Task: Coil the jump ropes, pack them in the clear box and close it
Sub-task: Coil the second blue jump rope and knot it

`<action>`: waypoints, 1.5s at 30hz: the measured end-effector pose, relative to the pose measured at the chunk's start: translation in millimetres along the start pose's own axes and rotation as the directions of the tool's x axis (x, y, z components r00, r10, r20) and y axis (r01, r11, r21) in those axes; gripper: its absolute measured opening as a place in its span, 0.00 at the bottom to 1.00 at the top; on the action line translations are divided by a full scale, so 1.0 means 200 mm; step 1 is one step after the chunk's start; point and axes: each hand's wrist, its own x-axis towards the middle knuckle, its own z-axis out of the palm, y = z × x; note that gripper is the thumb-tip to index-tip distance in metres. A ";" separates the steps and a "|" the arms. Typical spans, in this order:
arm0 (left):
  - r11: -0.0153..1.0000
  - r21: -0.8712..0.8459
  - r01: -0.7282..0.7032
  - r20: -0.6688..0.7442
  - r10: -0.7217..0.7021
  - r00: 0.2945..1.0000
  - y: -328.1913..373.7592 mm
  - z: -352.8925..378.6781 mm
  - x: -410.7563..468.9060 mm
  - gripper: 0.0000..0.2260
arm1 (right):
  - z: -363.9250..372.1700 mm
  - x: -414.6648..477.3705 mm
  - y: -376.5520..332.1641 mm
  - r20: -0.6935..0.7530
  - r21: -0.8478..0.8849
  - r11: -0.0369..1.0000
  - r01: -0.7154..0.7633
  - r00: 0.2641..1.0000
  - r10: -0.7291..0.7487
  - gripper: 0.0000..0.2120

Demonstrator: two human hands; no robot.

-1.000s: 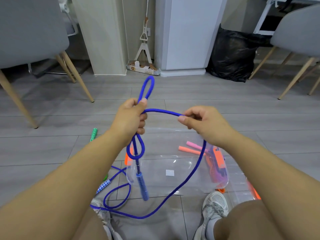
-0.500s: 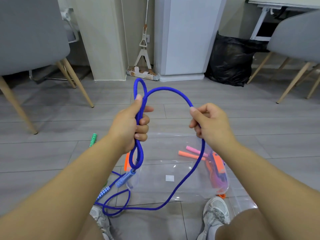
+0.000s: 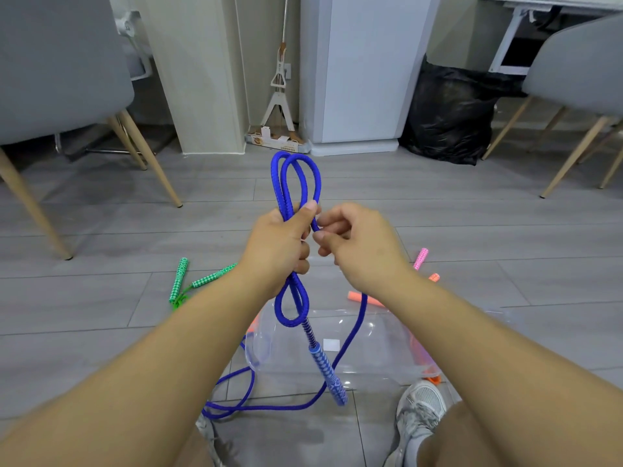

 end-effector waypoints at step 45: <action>0.960 0.277 -0.045 -0.035 0.057 0.998 -0.07 -0.11 0.05 0.12 | -0.13 -0.07 0.00 0.251 -0.177 0.984 0.002 0.967 0.043 0.10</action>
